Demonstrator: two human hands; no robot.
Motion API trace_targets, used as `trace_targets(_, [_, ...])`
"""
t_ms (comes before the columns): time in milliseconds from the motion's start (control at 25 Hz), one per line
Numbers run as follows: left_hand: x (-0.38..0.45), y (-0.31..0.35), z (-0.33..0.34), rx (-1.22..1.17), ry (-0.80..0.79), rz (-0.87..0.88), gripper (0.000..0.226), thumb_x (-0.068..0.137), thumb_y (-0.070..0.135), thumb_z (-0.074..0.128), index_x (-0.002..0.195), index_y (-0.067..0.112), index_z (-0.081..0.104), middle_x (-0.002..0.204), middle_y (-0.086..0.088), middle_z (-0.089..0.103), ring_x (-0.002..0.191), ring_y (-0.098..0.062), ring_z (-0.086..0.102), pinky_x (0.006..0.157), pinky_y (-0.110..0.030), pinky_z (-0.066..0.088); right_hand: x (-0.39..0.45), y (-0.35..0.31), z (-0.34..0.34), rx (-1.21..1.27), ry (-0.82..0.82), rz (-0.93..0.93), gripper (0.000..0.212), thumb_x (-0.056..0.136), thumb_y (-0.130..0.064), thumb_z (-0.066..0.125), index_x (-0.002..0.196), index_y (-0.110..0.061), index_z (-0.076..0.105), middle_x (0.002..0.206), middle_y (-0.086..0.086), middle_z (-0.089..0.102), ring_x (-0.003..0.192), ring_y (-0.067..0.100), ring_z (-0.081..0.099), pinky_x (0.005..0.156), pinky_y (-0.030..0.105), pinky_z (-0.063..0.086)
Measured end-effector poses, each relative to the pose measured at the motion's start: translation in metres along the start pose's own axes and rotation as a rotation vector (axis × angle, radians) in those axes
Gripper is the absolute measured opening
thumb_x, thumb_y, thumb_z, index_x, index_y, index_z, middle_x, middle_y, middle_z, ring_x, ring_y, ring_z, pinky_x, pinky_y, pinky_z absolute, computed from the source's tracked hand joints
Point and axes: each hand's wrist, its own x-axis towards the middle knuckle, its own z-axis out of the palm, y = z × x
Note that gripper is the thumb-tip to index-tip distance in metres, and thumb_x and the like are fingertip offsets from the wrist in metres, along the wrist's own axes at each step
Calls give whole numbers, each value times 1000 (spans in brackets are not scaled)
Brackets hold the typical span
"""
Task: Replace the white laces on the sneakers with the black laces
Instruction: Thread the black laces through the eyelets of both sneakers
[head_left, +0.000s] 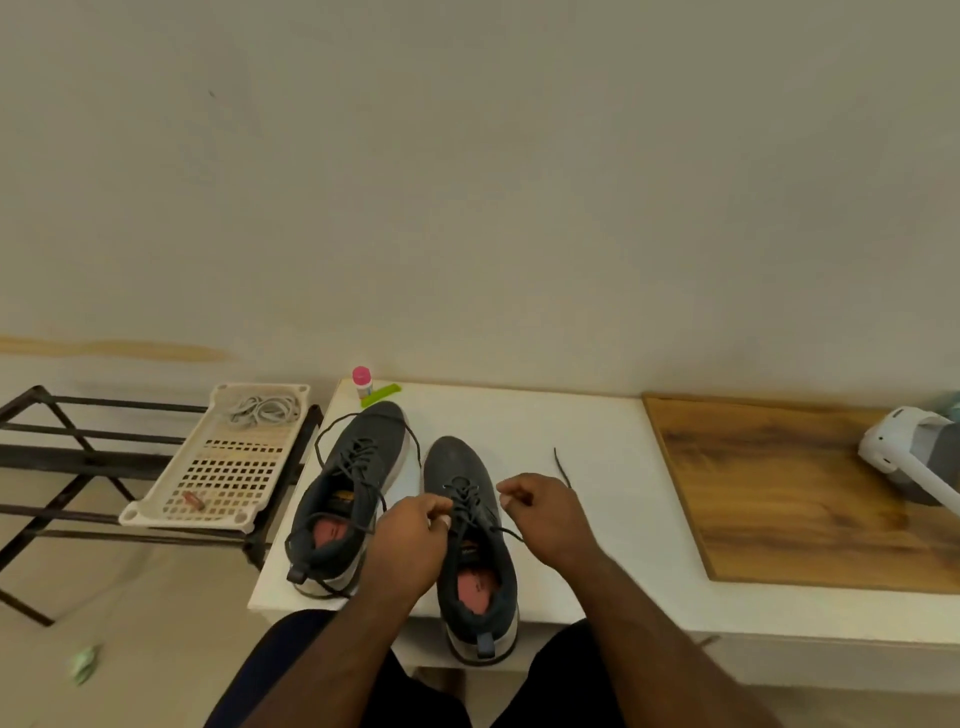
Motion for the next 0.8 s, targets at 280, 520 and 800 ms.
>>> trace_targets(280, [19,-16,5,35,-137,27,20,96,19,56,113,25,65,107,6,66,94,-6,60,81,-21,47,30,0,24,0,-157,-46,27,95,-15,60,119,-22,70,113,-4,71,99,10,66,93,26,52])
trace_targets(520, [25,-21,3,119,-177,73,17,96,17,53,103,23,68,99,3,67,85,-6,59,72,-19,44,34,-1,23,-56,-158,-51,16,96,-13,57,93,-25,66,95,-6,68,85,10,63,77,26,53])
trace_targets(800, [22,-20,-3,20,-154,67,20,96,17,49,89,27,64,86,7,67,73,-10,63,64,-25,51,25,5,26,29,-135,-28,17,94,-12,60,97,-27,65,94,-11,67,89,8,65,86,34,58])
